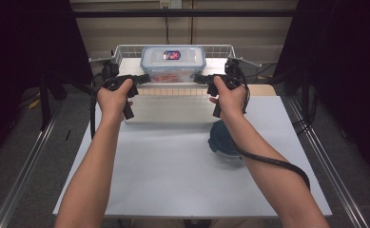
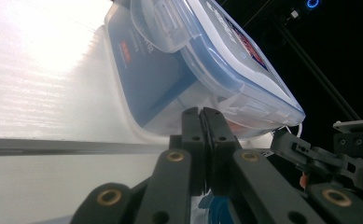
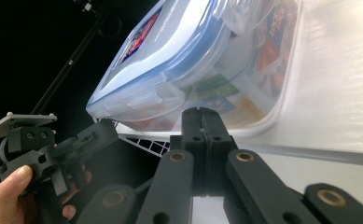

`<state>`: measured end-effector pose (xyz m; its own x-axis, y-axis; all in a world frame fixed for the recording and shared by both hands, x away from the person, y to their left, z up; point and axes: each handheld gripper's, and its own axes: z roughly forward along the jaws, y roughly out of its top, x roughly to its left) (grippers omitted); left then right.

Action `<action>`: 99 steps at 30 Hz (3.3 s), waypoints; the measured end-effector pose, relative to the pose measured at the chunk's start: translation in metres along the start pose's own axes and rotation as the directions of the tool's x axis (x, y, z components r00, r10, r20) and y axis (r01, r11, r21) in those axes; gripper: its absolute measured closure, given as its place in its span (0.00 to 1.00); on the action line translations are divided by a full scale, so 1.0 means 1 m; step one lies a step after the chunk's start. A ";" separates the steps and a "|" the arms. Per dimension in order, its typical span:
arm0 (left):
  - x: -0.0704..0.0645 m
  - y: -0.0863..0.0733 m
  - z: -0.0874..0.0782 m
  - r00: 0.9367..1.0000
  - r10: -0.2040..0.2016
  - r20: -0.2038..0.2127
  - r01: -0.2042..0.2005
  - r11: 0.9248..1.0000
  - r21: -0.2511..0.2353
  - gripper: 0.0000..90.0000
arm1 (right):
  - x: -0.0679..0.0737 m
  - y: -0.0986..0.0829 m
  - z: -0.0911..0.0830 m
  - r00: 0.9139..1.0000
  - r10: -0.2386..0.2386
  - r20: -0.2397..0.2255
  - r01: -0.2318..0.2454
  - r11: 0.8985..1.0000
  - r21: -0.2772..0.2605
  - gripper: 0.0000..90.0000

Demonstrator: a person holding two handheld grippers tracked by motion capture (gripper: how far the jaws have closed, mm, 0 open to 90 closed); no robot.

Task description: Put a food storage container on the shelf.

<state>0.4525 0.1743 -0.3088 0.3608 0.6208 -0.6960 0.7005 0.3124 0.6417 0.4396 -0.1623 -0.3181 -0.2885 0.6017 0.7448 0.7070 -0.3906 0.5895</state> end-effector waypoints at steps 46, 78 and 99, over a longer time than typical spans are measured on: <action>-0.009 -0.054 0.002 0.994 0.098 0.050 -0.103 0.990 0.097 0.30 | -0.035 -0.052 -0.050 0.999 -0.039 -0.029 0.040 0.999 0.033 0.36; 0.007 -0.116 0.046 0.992 0.044 0.119 -0.082 0.938 0.338 0.08 | -0.087 -0.084 -0.089 0.982 -0.178 0.063 0.171 0.979 0.112 0.21; 0.004 -0.141 0.071 0.989 0.055 0.138 -0.107 0.905 0.412 0.08 | -0.110 -0.077 -0.122 0.972 -0.182 0.147 0.172 0.982 0.083 0.19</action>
<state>0.3985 0.0818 -0.4246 0.4799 0.5319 -0.6977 0.8488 -0.0804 0.5226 0.3377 -0.2833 -0.4073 -0.3144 0.7588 0.5705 0.6980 -0.2225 0.6806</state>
